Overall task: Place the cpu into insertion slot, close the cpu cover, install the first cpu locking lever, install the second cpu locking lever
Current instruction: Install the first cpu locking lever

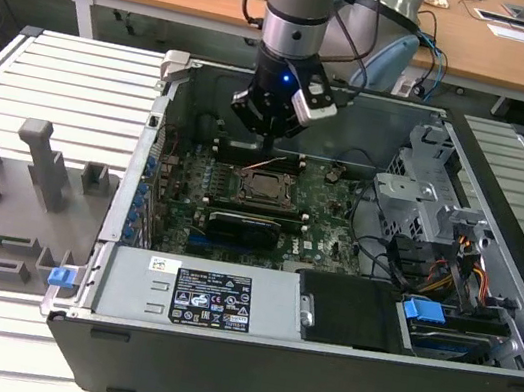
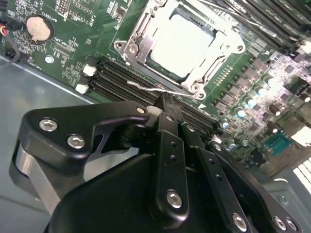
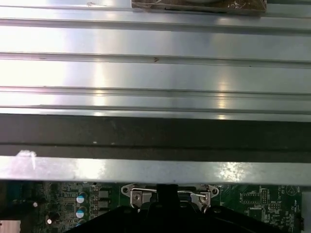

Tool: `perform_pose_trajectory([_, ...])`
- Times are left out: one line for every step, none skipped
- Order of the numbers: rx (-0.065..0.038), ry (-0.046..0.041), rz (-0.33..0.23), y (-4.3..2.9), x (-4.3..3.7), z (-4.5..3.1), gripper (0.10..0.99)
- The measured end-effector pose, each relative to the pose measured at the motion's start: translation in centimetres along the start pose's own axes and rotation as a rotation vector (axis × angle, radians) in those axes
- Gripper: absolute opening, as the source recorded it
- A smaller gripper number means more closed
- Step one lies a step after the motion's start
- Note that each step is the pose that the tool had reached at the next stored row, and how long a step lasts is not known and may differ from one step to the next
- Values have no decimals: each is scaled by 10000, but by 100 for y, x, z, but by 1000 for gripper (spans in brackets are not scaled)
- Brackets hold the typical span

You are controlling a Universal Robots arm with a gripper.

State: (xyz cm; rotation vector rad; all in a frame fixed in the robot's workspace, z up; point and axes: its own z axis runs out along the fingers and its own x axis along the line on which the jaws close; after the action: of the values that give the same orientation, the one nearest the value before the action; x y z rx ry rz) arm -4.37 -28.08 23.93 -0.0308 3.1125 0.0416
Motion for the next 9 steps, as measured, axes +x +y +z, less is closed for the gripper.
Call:
perform_pose_trajectory([0,0,-7,4,-15,12,110])
perform_pose_trajectory([0,-1,-8,8,-25,25,110])
perform_pose_trajectory([-1,-1,-8,16,-33,50,110])
perform_pose_trajectory([0,0,-25,21,-36,70,110])
perform_pose_trajectory([-4,3,-164,21,-36,83,110])
perform_pose_trajectory([-8,5,-292,22,-39,94,110])
perform_pose_trajectory([-8,7,-312,28,-43,99,110])
perform_pose_trajectory([-9,7,-313,33,-48,103,110])
perform_pose_trajectory([-9,7,-314,40,-54,107,110])
